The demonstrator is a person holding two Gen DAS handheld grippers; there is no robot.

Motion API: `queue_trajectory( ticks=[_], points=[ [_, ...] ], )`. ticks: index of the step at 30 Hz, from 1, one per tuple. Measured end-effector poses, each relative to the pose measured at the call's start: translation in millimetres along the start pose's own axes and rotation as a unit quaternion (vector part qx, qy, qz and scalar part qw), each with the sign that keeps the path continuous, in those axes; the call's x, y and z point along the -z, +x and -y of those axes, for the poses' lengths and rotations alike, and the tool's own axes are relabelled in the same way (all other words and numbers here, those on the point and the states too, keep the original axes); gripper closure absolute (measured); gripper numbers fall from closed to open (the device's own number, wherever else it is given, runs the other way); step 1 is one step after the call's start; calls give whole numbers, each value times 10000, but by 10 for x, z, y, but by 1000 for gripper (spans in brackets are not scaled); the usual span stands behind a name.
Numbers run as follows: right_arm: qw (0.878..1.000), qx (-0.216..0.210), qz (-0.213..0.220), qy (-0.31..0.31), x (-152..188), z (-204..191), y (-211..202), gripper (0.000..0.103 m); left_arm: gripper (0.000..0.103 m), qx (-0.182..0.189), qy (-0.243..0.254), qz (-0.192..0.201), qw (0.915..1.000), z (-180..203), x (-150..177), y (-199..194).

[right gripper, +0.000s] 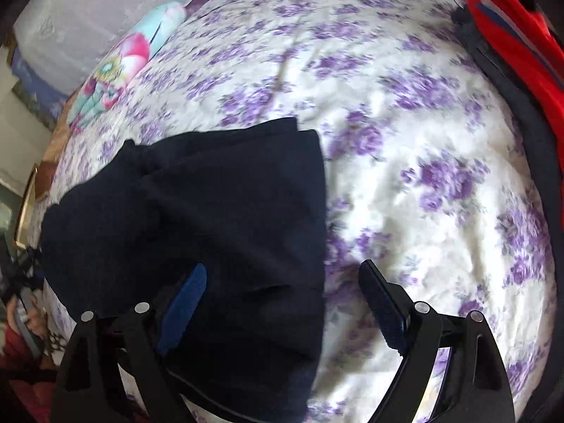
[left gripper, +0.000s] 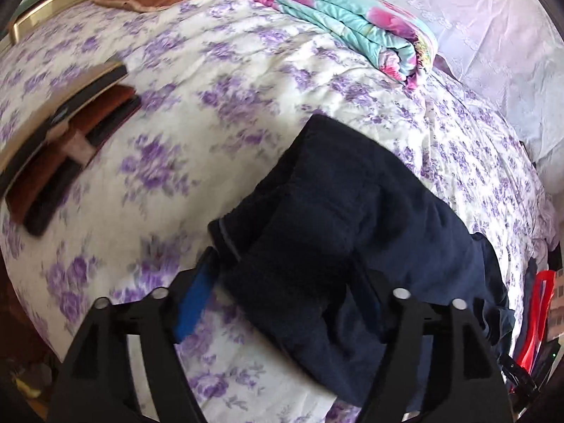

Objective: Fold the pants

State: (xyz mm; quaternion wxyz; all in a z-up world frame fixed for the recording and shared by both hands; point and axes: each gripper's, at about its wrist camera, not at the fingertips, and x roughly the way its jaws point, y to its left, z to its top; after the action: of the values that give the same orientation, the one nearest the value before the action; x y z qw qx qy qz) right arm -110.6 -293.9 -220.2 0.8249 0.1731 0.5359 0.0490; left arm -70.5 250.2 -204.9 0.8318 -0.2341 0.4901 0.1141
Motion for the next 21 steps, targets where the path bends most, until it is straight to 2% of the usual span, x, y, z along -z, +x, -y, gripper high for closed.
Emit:
queue_trajectory(
  ticks=[1, 2, 6, 9, 13, 15, 17, 19, 20, 21],
  points=[
    [10000, -38, 23, 57, 6, 12, -23, 14, 17, -71, -30, -9, 10000, -27, 17, 0],
    [10000, -46, 30, 74, -1, -3, -31, 14, 15, -118, -77, -9, 9999, -64, 40, 2],
    [9998, 81, -59, -142, -15, -84, -5, 14, 12, 126, -303, 1, 9995, -180, 26, 78],
    [9997, 73, -17, -237, -45, -141, -29, 14, 32, 403, -168, 138, 9990, -43, -109, 139],
    [9981, 166, 125, -588, -72, -271, -115, 14, 54, 476, -65, 301, 9984, 108, -168, 117],
    [9954, 390, -56, -872, -47, -339, -40, 14, 59, 472, 24, 463, 9978, 202, -143, -62],
    [9923, 605, -357, -1017, -3, -336, 85, 13, 61, 446, 353, 678, 9961, 373, -125, -290],
    [9932, 543, -331, -975, 16, -294, 95, 13, 63, 394, 1014, 971, 9893, 714, -88, -600],
    [9946, 467, -264, -890, -5, -256, 48, 13, 63, 417, 1195, 1050, 9864, 820, -82, -690],
    [9954, 456, -195, -814, -24, -214, 5, 13, 64, 502, 1549, 1197, 9794, 1049, -55, -854]
  ],
)
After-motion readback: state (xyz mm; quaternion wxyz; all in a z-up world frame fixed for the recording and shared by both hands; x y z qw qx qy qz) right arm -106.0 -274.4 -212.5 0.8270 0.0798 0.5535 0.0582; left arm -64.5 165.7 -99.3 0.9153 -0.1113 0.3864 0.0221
